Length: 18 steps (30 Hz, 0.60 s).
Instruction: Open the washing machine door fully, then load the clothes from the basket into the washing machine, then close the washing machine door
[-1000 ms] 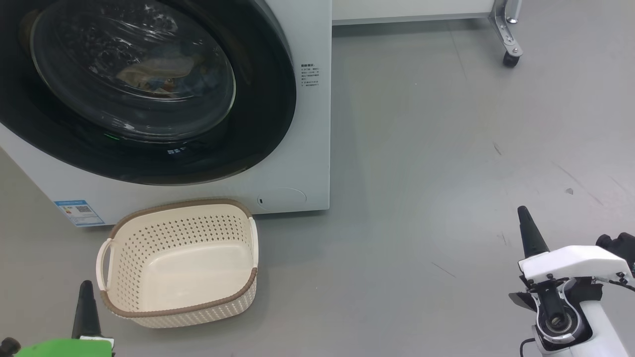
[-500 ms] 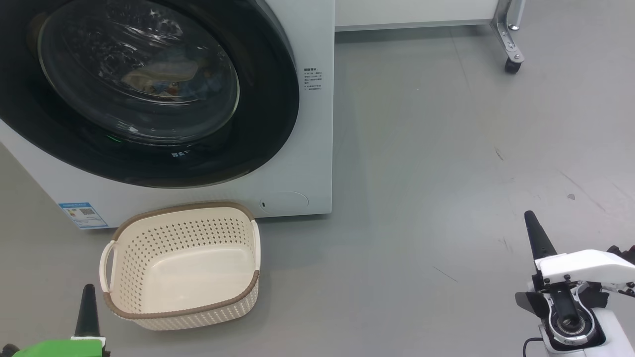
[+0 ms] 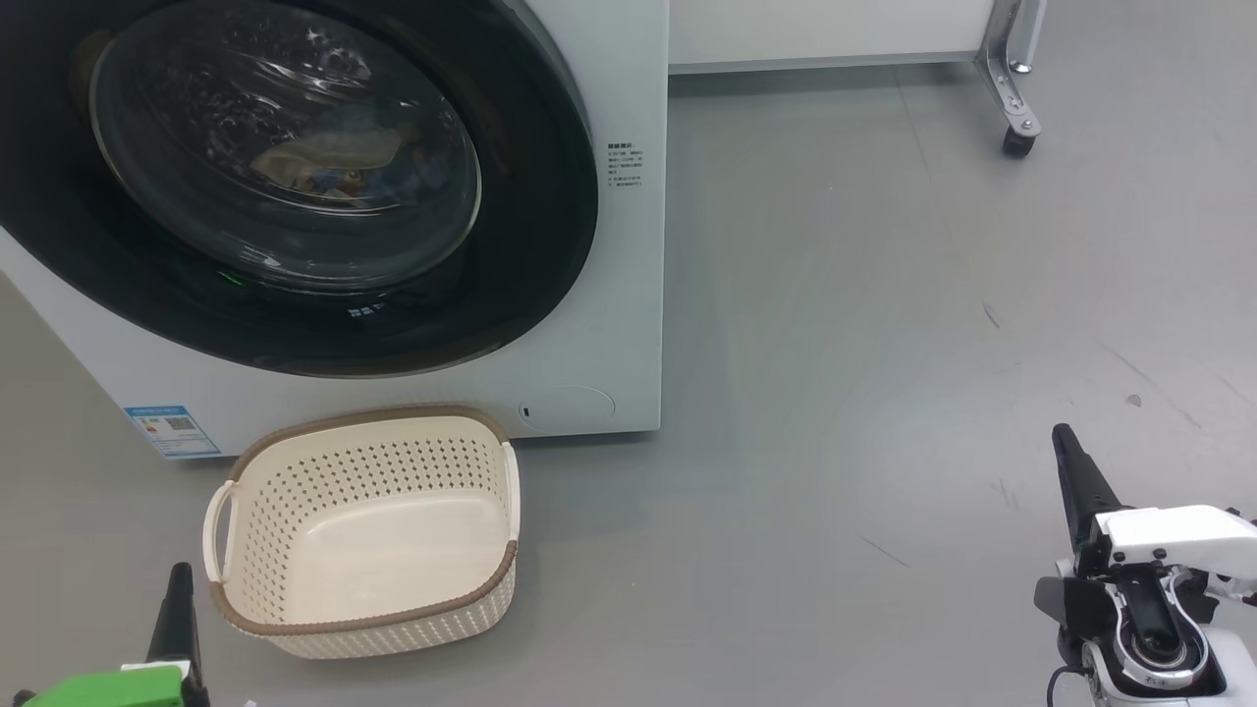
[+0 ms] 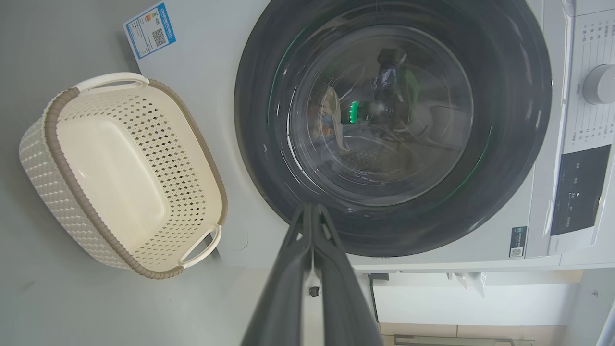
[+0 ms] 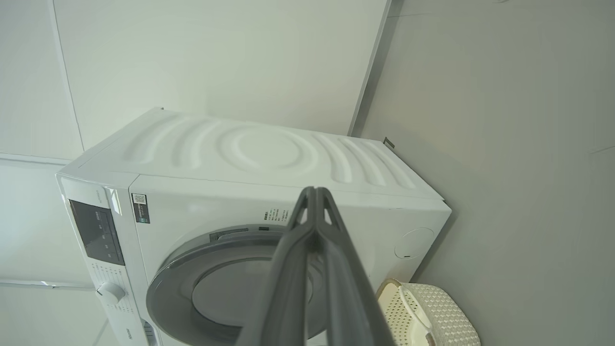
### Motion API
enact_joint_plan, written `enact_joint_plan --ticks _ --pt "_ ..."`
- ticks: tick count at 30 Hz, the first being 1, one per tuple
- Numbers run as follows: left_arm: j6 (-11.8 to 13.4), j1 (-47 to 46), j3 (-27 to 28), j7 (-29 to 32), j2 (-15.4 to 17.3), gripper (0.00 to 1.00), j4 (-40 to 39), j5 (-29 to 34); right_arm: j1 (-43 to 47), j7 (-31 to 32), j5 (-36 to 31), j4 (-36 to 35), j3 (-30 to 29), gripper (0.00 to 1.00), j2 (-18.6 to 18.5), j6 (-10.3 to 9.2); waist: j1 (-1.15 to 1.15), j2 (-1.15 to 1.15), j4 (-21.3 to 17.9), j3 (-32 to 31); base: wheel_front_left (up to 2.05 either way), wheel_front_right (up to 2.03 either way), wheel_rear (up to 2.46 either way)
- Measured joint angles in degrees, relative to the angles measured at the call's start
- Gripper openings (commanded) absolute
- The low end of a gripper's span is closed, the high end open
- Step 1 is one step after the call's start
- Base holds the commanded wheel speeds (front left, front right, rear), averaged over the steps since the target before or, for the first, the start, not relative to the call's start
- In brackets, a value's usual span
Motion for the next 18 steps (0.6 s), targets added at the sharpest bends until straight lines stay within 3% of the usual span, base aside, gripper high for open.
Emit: enact_joint_plan --ticks 18 --pt "0.46 -1.04 0.86 2.72 -1.00 0.00 0.69 -10.11 1.47 2.79 9.53 -1.52 -3.76 0.00 1.18 -0.10 0.00 0.00 0.40 -0.79 0.00 0.00 0.00"
